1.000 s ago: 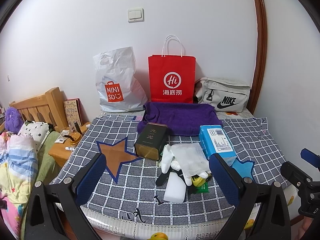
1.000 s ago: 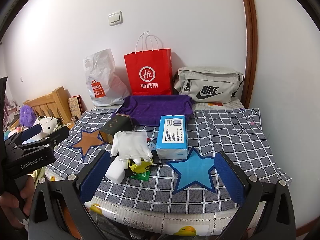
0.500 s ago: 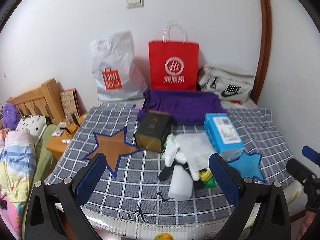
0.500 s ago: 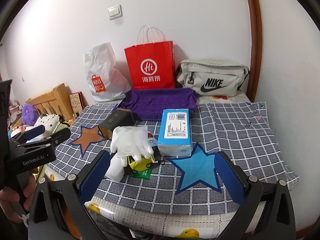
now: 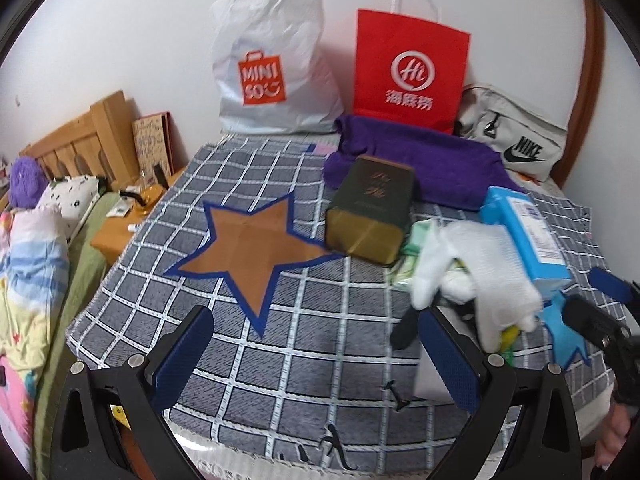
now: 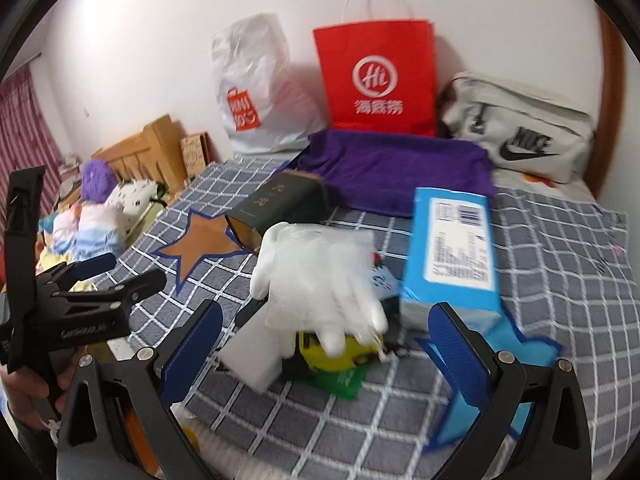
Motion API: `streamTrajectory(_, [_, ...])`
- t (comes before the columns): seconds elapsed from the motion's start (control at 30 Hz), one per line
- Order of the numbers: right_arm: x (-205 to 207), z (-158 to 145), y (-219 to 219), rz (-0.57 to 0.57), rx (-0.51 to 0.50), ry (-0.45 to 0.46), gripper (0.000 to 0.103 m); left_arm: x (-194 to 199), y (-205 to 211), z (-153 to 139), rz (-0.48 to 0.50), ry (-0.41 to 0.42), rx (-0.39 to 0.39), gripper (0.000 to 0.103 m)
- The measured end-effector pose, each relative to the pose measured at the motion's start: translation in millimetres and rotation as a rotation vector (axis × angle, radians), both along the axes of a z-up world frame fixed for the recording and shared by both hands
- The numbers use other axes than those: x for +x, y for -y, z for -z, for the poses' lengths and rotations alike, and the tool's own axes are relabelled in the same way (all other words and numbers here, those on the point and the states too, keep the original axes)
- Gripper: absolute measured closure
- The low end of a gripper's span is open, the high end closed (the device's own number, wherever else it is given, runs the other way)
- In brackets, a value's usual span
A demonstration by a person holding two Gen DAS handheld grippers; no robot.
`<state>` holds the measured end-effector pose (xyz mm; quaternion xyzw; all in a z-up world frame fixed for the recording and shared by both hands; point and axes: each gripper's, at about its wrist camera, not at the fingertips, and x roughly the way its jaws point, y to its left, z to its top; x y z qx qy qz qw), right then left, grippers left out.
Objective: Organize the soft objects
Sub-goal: 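Reach into the pile and grasp the white mesh bag with the right tool, then grasp the white sponge block with the left tool while the right tool lifts the mesh bag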
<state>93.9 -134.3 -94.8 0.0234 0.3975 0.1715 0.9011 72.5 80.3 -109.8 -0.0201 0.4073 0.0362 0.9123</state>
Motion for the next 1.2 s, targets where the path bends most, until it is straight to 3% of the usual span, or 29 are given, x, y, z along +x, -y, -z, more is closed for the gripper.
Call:
streamTrajectory(0.47, [63,50,-39,-0.061,-0.081,-0.131,0.001,22,-15,33,0.022,-0.047,-0.063,0.0])
streamTrajectory(0.53, [64,51,-41,-0.067,-0.09,-0.118,0.007,22,-16,36,0.021,-0.051,-0.069,0.0])
streamTrajectory(0.77, [60,46,-41,-0.116,-0.079,-0.107,0.055,24,-21,40,0.017,-0.055,-0.095,0.0])
streamTrajectory(0.9, [53,38,-35,-0.114,-0.043,-0.076,0.068,25,-20,41,0.021,-0.058,-0.092,0.0])
streamTrajectory(1.2, [30,14,-11,-0.102,0.058,-0.018,0.07,20,-8,40,0.064,-0.064,-0.076,0.0])
